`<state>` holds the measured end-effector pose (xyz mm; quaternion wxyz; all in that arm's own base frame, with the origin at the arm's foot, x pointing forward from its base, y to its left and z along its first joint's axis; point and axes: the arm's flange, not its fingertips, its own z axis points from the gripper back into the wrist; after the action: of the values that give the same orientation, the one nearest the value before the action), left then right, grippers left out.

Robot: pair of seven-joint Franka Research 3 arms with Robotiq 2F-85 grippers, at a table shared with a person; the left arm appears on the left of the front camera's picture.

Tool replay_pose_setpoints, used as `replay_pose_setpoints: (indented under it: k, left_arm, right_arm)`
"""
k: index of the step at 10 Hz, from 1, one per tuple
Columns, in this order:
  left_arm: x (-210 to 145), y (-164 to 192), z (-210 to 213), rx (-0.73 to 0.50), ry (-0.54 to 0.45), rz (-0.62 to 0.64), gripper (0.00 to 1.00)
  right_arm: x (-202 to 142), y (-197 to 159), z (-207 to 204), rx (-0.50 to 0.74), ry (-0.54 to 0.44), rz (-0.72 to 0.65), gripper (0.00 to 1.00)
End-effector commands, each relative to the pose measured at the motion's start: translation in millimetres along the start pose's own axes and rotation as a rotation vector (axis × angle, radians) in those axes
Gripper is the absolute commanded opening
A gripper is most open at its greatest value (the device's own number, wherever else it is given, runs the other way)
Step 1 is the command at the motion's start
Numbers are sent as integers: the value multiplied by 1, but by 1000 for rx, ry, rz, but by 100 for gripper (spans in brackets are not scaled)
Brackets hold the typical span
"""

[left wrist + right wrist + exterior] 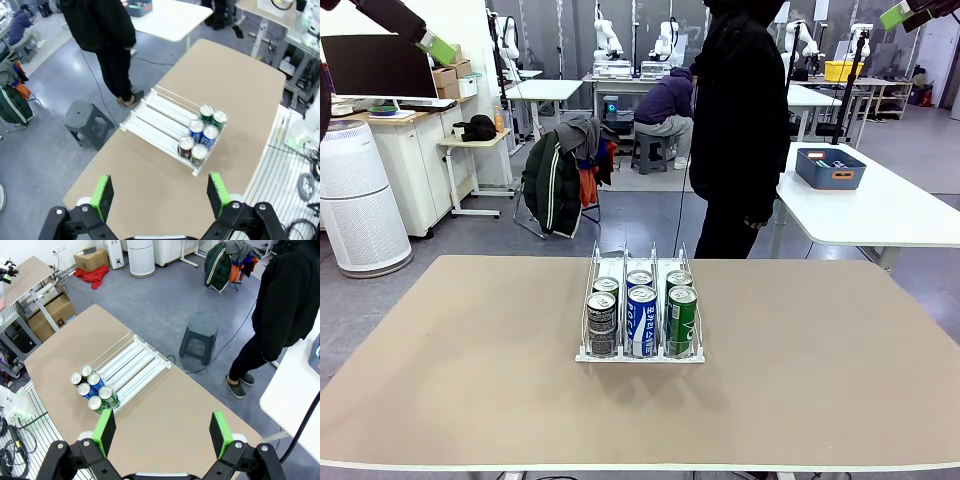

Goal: Fill the beverage cans into the dispenser.
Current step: Pick up the Ionic drink handed by the human.

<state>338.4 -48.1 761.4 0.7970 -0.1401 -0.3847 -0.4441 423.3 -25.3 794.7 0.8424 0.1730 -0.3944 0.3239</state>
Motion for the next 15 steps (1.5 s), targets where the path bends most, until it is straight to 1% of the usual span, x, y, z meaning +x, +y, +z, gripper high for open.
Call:
replay_pose_setpoints:
  k: [1, 3, 4, 5, 6, 7, 12, 13, 15]
  left_arm:
    - [5, 1, 11, -31, 63, -58, 100]
    - [4, -1, 10, -15, 96, -100, 100]
    - [4, -1, 10, -1, 94, -110, 100]
    - [4, -2, 10, 5, 68, -128, 100]
    - [5, -3, 10, 10, 57, -124, 100]
    - [5, -5, 10, -14, 78, -102, 100]
    - [5, -5, 10, -14, 78, -102, 100]
    - [5, -5, 10, -14, 78, -102, 100]
    - [5, -5, 10, -14, 78, -102, 100]
  right_arm:
    - [-2, 1, 0, 5, 3, 4, 100]
    - [-2, 1, 0, 5, 3, 4, 100]
    - [-2, 1, 0, 5, 3, 4, 100]
    - [-2, 1, 0, 5, 3, 4, 100]
    - [-2, 1, 0, 5, 3, 4, 100]
    - [-2, 1, 0, 5, 3, 4, 100]
    - [0, 0, 0, 0, 0, 0, 100]
    - [0, 0, 5, -25, 37, 6, 100]
    - [4, -7, 21, 25, 84, 41, 100]
